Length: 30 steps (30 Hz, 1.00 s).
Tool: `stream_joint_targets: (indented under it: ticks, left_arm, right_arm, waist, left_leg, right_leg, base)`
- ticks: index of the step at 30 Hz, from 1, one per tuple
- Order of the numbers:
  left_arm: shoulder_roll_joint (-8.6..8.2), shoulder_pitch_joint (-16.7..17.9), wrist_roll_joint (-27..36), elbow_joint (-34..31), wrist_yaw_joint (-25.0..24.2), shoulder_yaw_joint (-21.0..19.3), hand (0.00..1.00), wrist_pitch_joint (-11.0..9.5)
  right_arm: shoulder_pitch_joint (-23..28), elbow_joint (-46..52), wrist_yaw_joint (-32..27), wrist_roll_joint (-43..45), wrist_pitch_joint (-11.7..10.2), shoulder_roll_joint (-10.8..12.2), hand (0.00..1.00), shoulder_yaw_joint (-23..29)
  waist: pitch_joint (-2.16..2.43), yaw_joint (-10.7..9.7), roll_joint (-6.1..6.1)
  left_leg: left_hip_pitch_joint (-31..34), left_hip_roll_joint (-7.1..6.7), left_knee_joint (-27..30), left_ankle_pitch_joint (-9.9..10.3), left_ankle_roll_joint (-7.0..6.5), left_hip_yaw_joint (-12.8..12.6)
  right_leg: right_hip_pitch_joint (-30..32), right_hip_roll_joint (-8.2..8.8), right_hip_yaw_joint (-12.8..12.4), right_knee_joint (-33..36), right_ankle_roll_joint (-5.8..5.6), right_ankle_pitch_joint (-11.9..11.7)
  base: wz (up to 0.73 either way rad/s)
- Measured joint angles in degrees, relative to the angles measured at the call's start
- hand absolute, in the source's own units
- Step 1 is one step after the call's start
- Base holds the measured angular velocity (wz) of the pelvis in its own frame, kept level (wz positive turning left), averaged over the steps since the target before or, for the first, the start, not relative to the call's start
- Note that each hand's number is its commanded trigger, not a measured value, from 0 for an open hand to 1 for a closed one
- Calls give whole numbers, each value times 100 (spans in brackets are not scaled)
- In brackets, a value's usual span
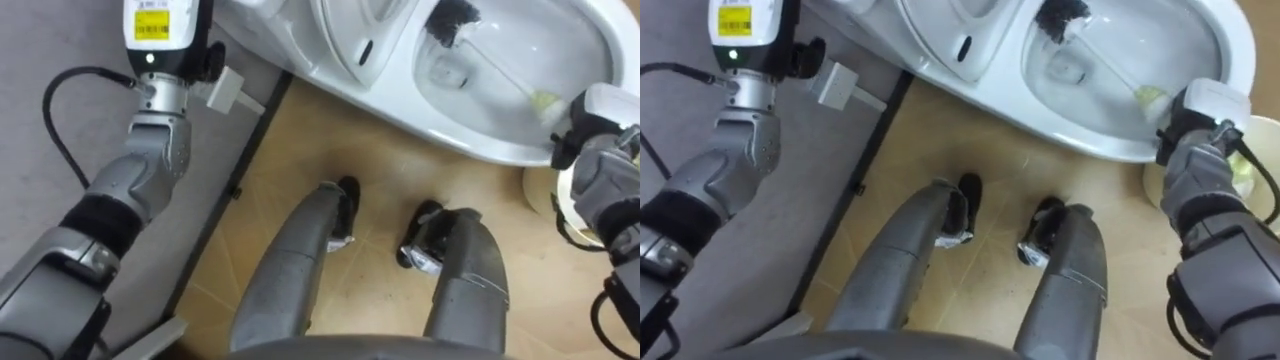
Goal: Brush toilet
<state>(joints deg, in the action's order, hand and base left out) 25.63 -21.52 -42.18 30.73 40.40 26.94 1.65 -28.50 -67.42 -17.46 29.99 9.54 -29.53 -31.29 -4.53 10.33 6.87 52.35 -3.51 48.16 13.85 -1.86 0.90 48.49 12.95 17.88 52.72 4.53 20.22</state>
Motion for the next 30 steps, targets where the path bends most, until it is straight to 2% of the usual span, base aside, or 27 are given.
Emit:
stream_joint_targets:
  ticks: [4, 7, 8, 9, 11, 12, 13, 14, 15, 17, 18, 22, 24, 27, 29, 30]
  left_arm:
    - [35, 385, 93, -35, -314, -149, 0, -170]
    - [23, 852, 194, -42, -436, -294, 0, -299]
    - [28, 1024, 237, -38, -529, -351, 0, -350]
    - [25, 1202, 324, -40, -593, -421, 0, -379]
    - [9, 1438, 334, -33, -701, -463, 0, -366]
    - [-46, 1625, 336, -31, -814, -559, 0, -361]
    - [-73, 1732, 338, -32, -873, -631, 0, -362]
    - [-89, 1938, 337, -35, -993, -717, 0, -357]
    - [-123, 2138, 333, -41, -1094, -805, 0, -348]
    - [-168, 2499, 334, -203, -1150, -948, 0, -343]
    - [-275, 2735, 338, -267, -1201, -1032, 0, -303]
    - [-559, 3288, 416, -255, -1383, -1377, 0, -273]
    - [-705, 3559, 485, -257, -1450, -1653, 0, -265]
    - [-768, 3807, 740, -250, -1469, -1800, 0, -308]
    - [-779, 4005, 876, -184, -1494, -1882, 0, -364]
    - [-837, 4148, 884, -149, -1523, -2025, 0, -373]
  right_arm:
    - [517, 3, 125, 249, -111, -27, 100, -56]
    - [1008, -45, 223, 439, -236, 98, 100, -126]
    - [1264, -8, 275, 480, -258, 158, 100, -119]
    - [1465, -6, 365, 530, -254, 229, 100, -92]
    - [1769, 63, 442, 641, -257, 297, 100, -61]
    - [1956, 71, 455, 676, -266, 358, 100, 4]
    - [2054, 83, 473, 677, -271, 393, 100, 23]
    - [2258, 90, 557, 685, -305, 462, 100, 137]
    - [2495, 112, 603, 709, -350, 488, 100, 279]
    - [2771, 158, 622, 746, -405, 530, 100, 596]
    - [2902, 159, 629, 746, -426, 532, 100, 682]
    - [3170, 325, 694, 792, -459, 660, 100, 869]
    - [3251, 360, 754, 853, -539, 854, 100, 1035]
    - [3305, 547, 790, 903, -700, 912, 100, 1183]
    - [3391, 584, 768, 852, -736, 991, 100, 1393]
    - [3442, 609, 759, 779, -749, 1053, 100, 1551]
  waist:
    - [28, -3, 2]
    - [98, -52, -52]
    - [167, -76, -122]
    - [205, -130, -200]
    - [253, -222, -312]
    - [293, -238, -399]
    - [313, -238, -448]
    - [357, -271, -539]
    - [378, -340, -557]
    - [405, -383, -628]
    - [421, -380, -651]
    - [428, -357, -757]
    - [411, -358, -861]
    - [405, -362, -897]
    - [410, -359, -896]
    - [415, -355, -909]
  left_leg:
    - [-667, -13, -398, -9, 22, 8]
    - [-1273, -1, -794, -20, 45, -13]
    - [-1503, -8, -958, -33, 64, -4]
    - [-1740, -11, -1120, -51, 88, 4]
    - [-2104, 6, -1330, -74, 113, 32]
    - [-2374, 64, -1482, -76, 117, -9]
    - [-2517, 95, -1564, -77, 120, -37]
    - [-2795, 121, -1719, -87, 136, -34]
    - [-3054, 181, -1852, -88, 140, -39]
    - [-3398, 203, -2110, -100, 153, -19]
    - [-3613, 217, -2248, -100, 154, -18]
    - [-4164, 226, -2557, -100, 154, -27]
    - [-4512, 230, -2750, -100, 156, -15]
    - [-4706, 231, -2793, -99, 157, -15]
    - [-4913, 262, -2902, -96, 162, -13]
    - [-5040, 274, -2951, -96, 163, -12]
  right_leg:
    - [-614, -41, 13, -312, -50, 34]
    - [-1181, -104, 29, -653, -61, 30]
    - [-1383, -117, 34, -791, -73, 35]
    - [-1613, -127, 67, -932, -78, 38]
    - [-1996, -185, 97, -1182, -90, 36]
    - [-2267, -260, 97, -1384, -106, 23]
    - [-2413, -300, 96, -1494, -110, 11]
    - [-2728, -353, 152, -1722, -122, -6]
    - [-3103, -445, 264, -2017, -156, -51]
    - [-3471, -556, 273, -2359, -204, -106]
    - [-3700, -611, 264, -2558, -233, -150]
    - [-4254, -693, 263, -2953, -273, -215]
    - [-4563, -715, 273, -3138, -283, -220]
    - [-4799, -748, 255, -3296, -291, -224]
    - [-5017, -784, 261, -3409, -304, -236]
    - [-5131, -797, 229, -3430, -308, -241]
  base:
    - [6]
    - [-5]
    - [0]
    - [4]
    - [-3]
    - [-11]
    - [-13]
    - [8]
    - [18]
    - [13]
    - [-3]
    - [-9]
    - [0]
    - [-2]
    - [0]
    - [0]
